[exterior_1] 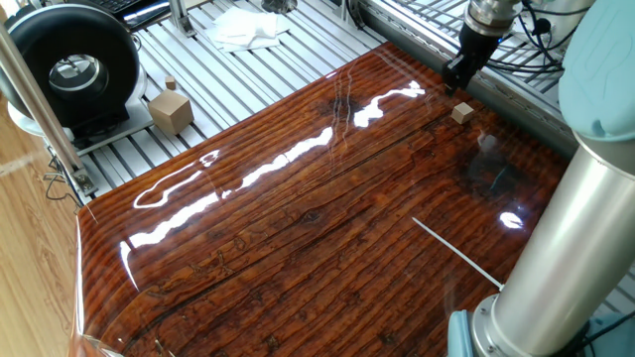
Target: Hold a small block with the gripper and sweep it from left to right on the table
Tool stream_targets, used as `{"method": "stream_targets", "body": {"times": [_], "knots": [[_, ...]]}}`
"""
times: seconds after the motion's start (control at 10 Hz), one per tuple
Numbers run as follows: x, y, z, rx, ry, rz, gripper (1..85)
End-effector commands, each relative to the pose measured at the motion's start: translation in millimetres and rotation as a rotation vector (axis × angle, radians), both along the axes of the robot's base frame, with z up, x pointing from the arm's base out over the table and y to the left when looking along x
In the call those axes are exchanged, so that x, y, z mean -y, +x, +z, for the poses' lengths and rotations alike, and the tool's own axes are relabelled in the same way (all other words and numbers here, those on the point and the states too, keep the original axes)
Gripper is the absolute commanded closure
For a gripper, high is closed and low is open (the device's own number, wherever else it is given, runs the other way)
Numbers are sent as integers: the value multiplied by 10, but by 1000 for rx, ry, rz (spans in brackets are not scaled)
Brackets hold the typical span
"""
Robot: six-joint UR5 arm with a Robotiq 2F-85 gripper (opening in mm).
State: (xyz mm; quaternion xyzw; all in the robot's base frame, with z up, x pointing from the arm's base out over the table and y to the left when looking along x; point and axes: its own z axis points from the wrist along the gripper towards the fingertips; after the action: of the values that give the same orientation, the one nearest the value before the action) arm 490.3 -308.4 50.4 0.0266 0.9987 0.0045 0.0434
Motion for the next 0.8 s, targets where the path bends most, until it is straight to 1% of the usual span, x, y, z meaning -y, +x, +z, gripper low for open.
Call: {"method": "stream_targets", "body": {"times": [0.0,0.1,0.3,0.4,0.5,0.6,0.7], "knots": [[74,-142,-35,-42,-20,-35,497],[46,-142,-35,-42,-10,-36,497],[36,-101,-53,-26,-6,-18,490],[57,-76,-84,-12,-12,-4,473],[55,-51,-105,5,-5,9,433],[41,-59,-105,3,1,10,397],[11,-67,-109,-1,12,2,397]]}}
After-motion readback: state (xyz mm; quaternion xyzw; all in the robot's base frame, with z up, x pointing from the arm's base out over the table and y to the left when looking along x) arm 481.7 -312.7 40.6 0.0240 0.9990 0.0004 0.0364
